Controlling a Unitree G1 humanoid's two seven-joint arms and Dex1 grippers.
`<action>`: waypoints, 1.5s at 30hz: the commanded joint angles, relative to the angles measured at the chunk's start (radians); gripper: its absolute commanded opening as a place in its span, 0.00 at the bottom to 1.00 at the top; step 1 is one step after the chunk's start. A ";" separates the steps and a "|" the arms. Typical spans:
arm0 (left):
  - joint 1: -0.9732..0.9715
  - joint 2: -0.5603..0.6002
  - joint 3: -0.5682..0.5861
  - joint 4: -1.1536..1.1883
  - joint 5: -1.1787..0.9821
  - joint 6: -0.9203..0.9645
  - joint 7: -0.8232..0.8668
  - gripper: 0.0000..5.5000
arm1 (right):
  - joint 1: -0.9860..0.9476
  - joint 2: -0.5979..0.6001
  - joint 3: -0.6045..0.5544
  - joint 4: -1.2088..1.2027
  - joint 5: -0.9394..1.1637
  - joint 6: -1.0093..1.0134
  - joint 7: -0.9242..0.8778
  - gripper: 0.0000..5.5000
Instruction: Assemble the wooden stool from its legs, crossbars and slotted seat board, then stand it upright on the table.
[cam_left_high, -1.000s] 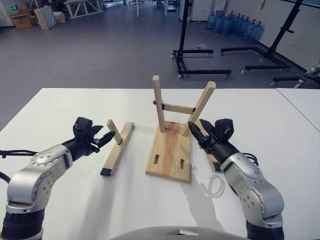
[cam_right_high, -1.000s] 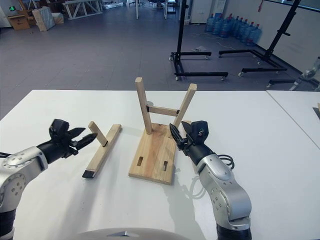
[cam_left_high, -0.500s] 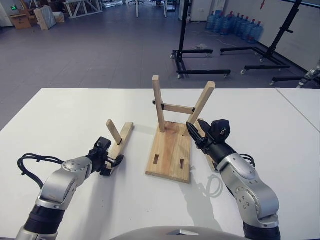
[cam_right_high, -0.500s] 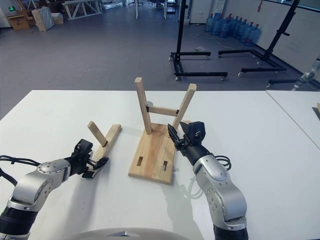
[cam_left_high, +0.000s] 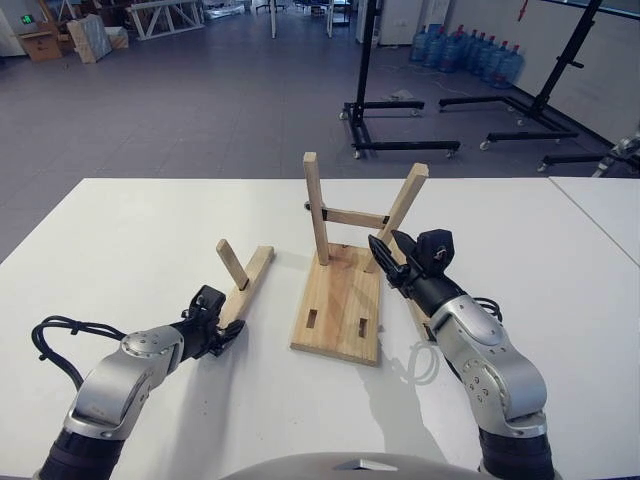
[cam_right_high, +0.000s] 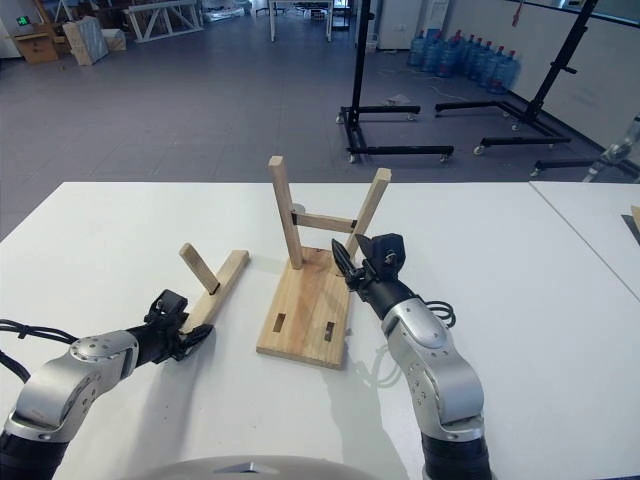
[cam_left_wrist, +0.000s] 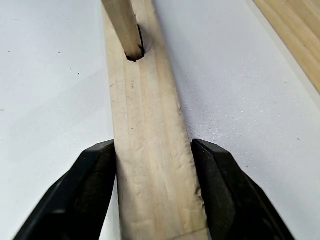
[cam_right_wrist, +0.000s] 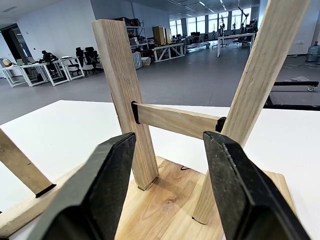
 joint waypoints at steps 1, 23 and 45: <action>0.033 0.020 -0.030 0.031 0.041 0.017 0.008 0.37 | -0.002 -0.001 -0.010 0.015 -0.019 -0.006 -0.017 0.45; -0.391 -0.204 0.200 -0.004 0.089 -0.466 0.194 0.37 | -0.099 0.013 -0.154 -0.035 0.045 0.023 -0.072 0.45; -0.348 -0.264 -0.224 -0.048 0.240 -0.694 -0.038 0.37 | -0.383 -0.056 -0.316 0.010 1.255 0.077 -0.485 0.45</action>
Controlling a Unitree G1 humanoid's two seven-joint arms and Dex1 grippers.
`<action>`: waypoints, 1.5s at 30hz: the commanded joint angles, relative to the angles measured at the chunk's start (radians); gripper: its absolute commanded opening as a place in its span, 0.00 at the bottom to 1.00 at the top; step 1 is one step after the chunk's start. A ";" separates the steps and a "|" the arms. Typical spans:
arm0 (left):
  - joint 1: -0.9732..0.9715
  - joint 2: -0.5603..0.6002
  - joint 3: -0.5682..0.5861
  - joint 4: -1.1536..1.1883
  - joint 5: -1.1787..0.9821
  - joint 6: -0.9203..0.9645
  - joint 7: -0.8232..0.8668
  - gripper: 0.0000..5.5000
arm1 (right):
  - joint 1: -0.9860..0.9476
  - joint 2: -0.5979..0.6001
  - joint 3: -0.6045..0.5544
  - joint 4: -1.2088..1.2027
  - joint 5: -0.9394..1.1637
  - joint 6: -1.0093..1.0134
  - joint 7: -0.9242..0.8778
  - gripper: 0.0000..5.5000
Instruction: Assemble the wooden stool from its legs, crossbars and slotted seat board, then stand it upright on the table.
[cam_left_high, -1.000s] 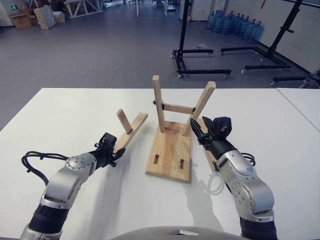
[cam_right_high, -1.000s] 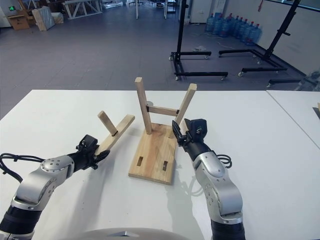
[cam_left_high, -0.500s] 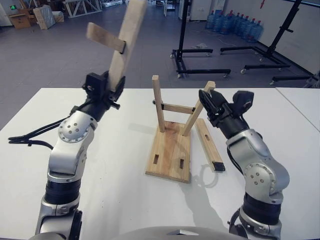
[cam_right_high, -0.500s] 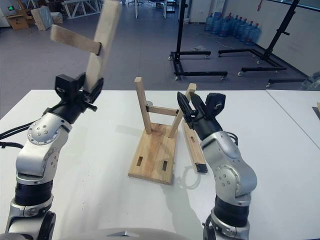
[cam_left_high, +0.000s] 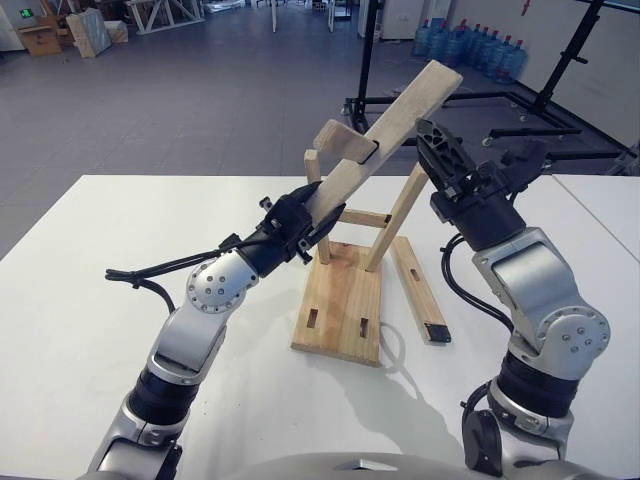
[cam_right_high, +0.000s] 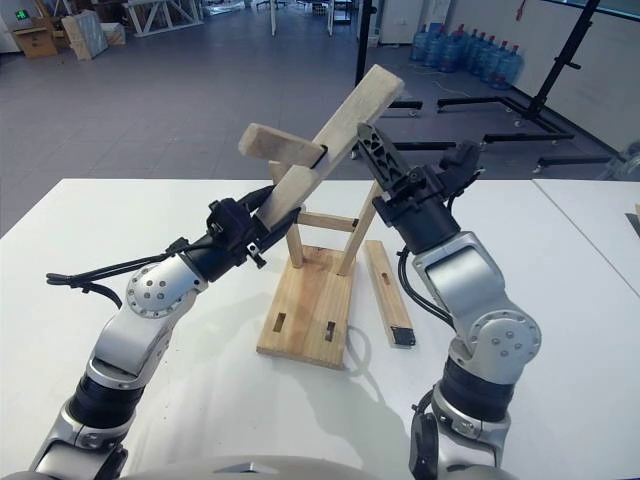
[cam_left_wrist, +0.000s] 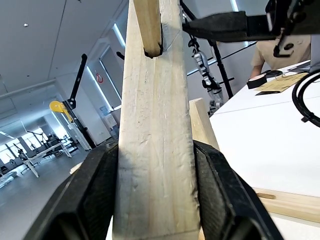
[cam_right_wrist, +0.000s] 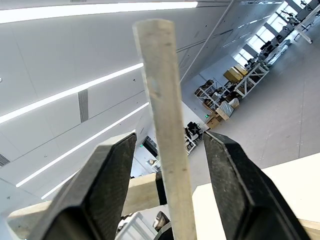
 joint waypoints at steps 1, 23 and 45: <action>0.013 0.001 -0.018 -0.005 0.005 -0.006 -0.031 0.37 | -0.022 -0.027 0.032 0.004 0.008 -0.040 -0.022 0.45; 0.012 0.005 0.162 -0.050 -0.165 0.116 -0.083 0.57 | 0.129 -0.008 0.095 -0.037 -0.093 -0.230 -0.070 0.18; -0.103 0.060 0.504 0.149 -0.235 0.264 0.222 0.61 | 0.795 -0.139 0.091 -0.156 -0.492 -0.235 -0.028 0.18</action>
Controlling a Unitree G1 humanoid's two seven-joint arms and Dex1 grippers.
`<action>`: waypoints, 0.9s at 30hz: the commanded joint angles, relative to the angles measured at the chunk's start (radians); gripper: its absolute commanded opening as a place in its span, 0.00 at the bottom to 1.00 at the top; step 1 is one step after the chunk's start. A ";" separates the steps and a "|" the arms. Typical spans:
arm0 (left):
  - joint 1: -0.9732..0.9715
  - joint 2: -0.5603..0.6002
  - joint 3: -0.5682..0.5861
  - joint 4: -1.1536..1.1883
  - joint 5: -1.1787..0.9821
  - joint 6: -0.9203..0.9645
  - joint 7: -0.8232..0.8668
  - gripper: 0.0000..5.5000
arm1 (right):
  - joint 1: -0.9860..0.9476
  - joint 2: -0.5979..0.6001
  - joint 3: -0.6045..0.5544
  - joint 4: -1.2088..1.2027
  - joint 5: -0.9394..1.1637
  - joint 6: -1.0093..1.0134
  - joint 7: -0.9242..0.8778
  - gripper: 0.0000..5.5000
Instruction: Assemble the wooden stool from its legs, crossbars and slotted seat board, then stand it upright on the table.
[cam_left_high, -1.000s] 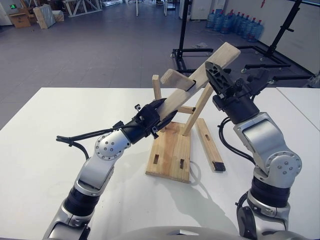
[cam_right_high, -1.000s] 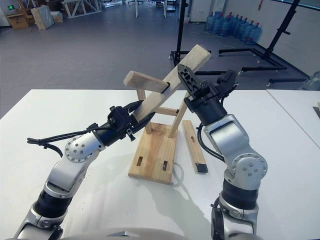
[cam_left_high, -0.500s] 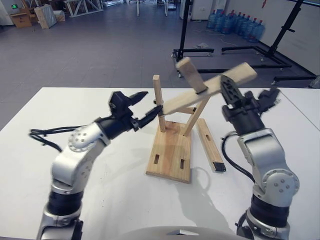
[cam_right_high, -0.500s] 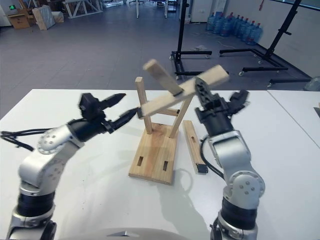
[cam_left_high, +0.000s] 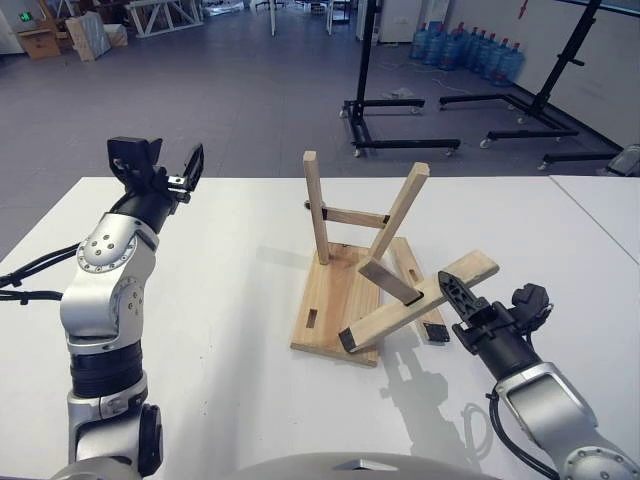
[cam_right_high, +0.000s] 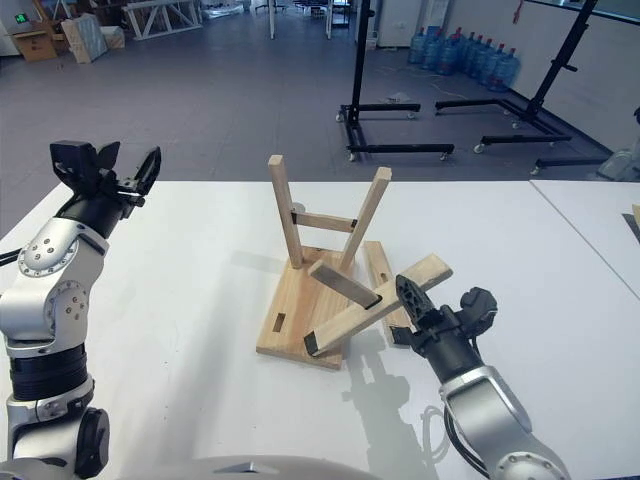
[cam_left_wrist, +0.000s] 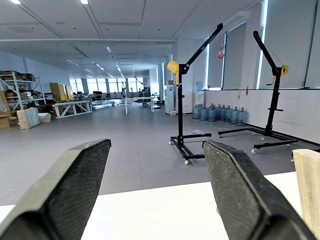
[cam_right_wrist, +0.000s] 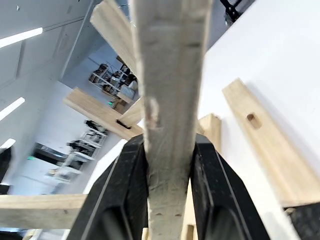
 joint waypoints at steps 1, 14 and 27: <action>-0.003 -0.009 -0.026 0.027 0.024 -0.017 0.001 0.61 | 0.003 -0.031 -0.020 0.069 -0.296 -0.047 -0.024 0.18; 0.025 -0.049 -0.072 0.039 0.063 -0.043 0.001 0.61 | -0.133 -0.007 -0.027 0.074 -0.378 -0.080 0.080 0.18; 0.066 -0.054 -0.077 0.033 0.071 -0.035 -0.002 0.61 | -0.021 -0.052 -0.071 -0.010 0.062 0.010 0.089 0.18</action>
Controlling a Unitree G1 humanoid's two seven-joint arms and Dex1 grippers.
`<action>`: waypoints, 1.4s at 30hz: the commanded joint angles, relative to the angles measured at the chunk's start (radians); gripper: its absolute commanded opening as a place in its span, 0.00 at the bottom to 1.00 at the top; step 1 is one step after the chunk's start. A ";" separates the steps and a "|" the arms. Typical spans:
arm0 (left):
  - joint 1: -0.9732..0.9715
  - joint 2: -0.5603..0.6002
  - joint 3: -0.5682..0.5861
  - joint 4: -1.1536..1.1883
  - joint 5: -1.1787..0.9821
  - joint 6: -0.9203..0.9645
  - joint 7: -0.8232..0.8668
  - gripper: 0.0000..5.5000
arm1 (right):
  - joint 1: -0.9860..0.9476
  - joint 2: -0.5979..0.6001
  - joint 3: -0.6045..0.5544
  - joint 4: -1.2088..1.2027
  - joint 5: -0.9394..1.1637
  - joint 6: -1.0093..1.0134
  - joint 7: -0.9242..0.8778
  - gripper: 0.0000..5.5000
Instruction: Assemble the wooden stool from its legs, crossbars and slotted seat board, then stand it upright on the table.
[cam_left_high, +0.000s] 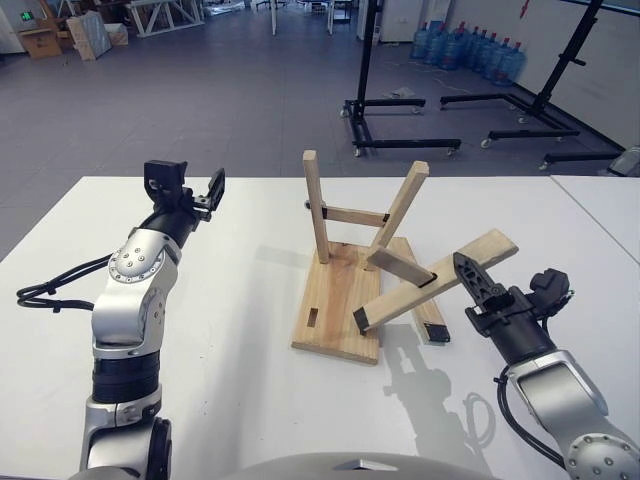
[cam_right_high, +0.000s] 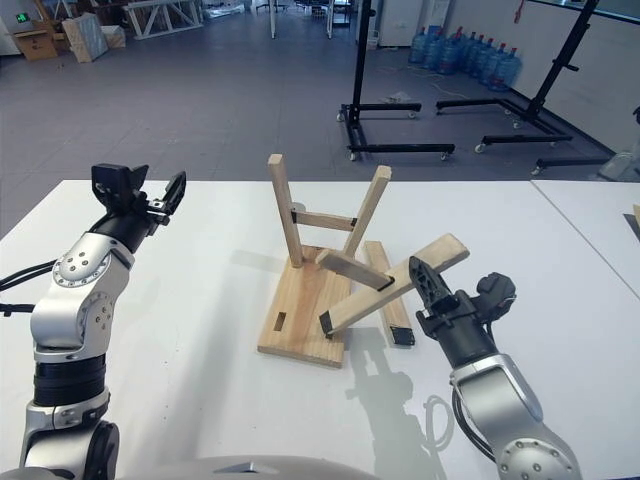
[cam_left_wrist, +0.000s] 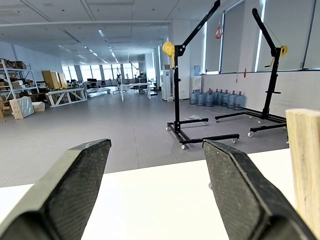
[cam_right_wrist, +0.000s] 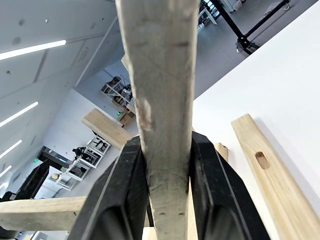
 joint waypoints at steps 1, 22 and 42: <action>0.013 -0.006 -0.012 -0.005 0.008 0.004 -0.001 0.61 | 0.030 -0.020 0.016 -0.033 0.000 0.018 0.001 0.18; 0.072 -0.012 -0.066 -0.033 0.050 -0.022 -0.013 0.61 | 0.008 -0.137 0.148 0.005 -0.665 0.002 -0.003 0.18; 0.087 -0.033 -0.121 -0.041 0.100 -0.045 -0.017 0.61 | -0.093 -0.146 0.270 0.222 -0.716 0.274 0.118 0.19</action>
